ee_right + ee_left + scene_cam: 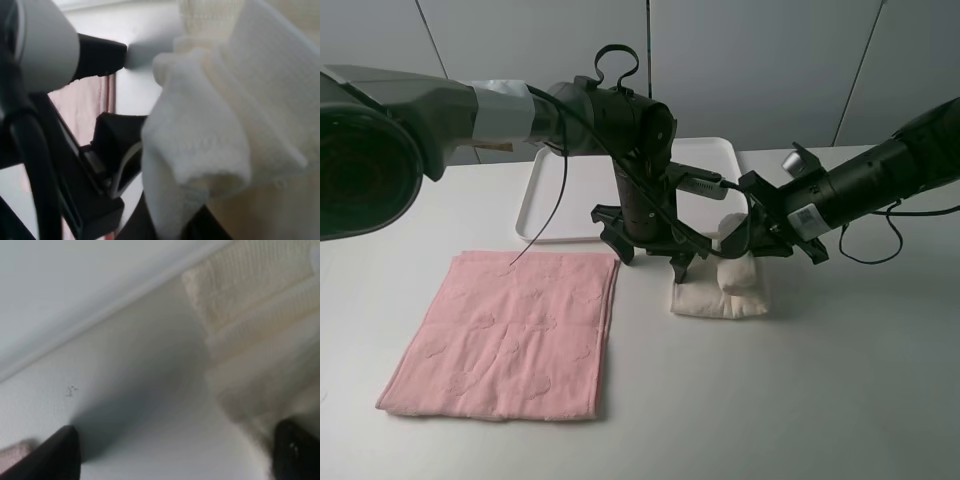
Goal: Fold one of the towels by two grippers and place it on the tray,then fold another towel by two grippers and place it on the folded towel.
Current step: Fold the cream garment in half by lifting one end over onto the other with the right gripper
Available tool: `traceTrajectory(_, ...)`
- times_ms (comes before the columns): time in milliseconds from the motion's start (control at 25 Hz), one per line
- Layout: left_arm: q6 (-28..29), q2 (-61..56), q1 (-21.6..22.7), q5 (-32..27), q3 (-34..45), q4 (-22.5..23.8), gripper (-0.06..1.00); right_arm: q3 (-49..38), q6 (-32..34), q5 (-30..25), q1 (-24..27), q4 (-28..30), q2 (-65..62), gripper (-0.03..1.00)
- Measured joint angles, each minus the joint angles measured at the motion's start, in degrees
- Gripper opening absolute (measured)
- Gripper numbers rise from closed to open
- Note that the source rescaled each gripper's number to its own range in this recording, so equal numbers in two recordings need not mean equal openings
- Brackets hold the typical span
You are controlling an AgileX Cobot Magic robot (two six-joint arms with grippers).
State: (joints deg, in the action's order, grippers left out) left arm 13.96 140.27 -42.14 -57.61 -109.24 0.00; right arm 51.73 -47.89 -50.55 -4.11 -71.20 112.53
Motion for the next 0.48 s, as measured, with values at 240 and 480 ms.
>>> traceTrajectory(240, -0.1, 0.0, 0.0, 0.0, 0.0, 0.0, 0.98, -4.3, -9.9, 0.2, 0.0, -10.9, 1.7, 0.04)
traceTrajectory(480, -0.2, 0.0, 0.0, 0.0, 0.0, 0.0, 0.98, -5.9, -14.2, 0.2, -0.2, -16.5, 2.0, 0.04)
